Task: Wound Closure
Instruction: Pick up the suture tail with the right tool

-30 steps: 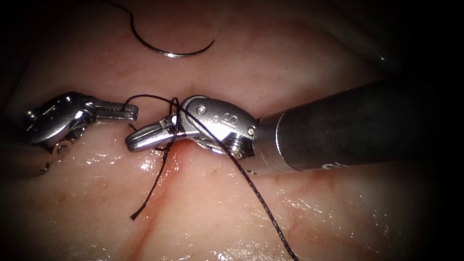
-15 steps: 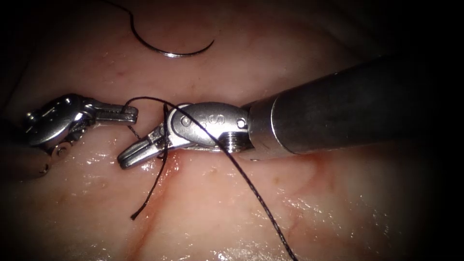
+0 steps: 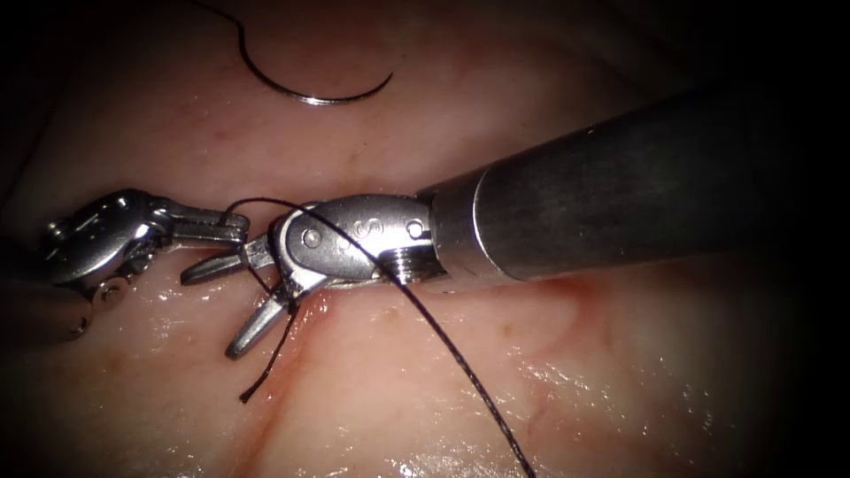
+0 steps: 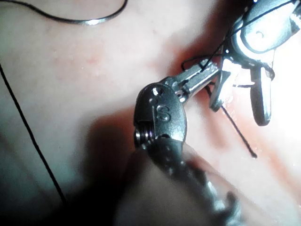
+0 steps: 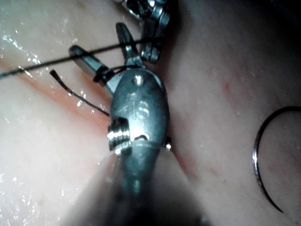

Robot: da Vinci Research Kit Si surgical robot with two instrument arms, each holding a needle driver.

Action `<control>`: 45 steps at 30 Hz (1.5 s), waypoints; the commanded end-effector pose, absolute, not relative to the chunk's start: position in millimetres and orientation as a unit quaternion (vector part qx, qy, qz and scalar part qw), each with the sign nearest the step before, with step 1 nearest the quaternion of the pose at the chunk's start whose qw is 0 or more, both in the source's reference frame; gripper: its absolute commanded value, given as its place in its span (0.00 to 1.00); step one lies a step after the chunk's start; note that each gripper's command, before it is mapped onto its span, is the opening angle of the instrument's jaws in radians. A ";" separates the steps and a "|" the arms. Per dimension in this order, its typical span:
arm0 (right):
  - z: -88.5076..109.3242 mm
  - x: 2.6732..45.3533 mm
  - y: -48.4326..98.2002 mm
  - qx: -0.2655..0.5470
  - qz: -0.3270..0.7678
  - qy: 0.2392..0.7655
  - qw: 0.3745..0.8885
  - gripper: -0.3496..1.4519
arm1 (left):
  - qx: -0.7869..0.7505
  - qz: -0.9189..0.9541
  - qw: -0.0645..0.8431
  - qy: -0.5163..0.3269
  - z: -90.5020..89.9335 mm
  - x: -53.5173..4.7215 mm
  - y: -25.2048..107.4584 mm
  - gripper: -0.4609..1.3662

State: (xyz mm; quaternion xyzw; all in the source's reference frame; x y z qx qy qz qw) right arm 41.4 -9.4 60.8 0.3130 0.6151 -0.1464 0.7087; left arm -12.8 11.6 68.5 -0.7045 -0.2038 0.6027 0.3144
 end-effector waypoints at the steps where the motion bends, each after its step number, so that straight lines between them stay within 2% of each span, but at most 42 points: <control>1: 60.8 41.5 -9.5 0.317 -0.152 0.612 0.708 0.90 | -0.705 0.602 0.313 -0.205 68.5 -12.8 11.6 0.06; 12: 61.7 41.8 -13.4 0.328 -0.214 0.579 0.715 0.84 | -0.705 0.601 0.313 -0.208 68.6 -12.5 12.4 0.06; 20: 62.2 41.6 -13.5 0.323 -0.250 0.554 0.725 0.71 | -0.706 0.602 0.311 -0.206 69.3 -12.5 12.1 0.06; 32: 62.9 41.6 -14.7 0.320 -0.273 0.539 0.730 0.57 | -0.707 0.604 0.307 -0.203 69.3 -12.1 11.3 0.06; 34: 63.0 41.6 -14.9 0.323 -0.280 0.530 0.733 0.45 | -0.707 0.604 0.307 -0.203 69.2 -12.1 11.2 0.06; 36: 63.0 41.5 -15.0 0.327 -0.290 0.516 0.737 0.28 | -0.707 0.604 0.307 -0.203 69.1 -12.1 11.1 0.06; 37: 63.1 41.4 -15.1 0.329 -0.293 0.511 0.738 0.13 | -0.707 0.604 0.307 -0.203 69.1 -12.1 11.1 0.06; 39: 63.2 41.4 -15.0 0.330 -0.297 0.505 0.740 0.09 | -0.707 0.604 0.306 -0.204 69.0 -12.1 11.0 0.06; 44: 63.5 41.4 -15.0 0.334 -0.304 0.491 0.745 0.08 | -0.707 0.604 0.306 -0.204 69.0 -12.0 11.0 0.06; 45: 63.6 41.4 -14.9 0.335 -0.307 0.487 0.746 0.04 | -0.707 0.604 0.306 -0.204 69.0 -12.0 11.0 0.06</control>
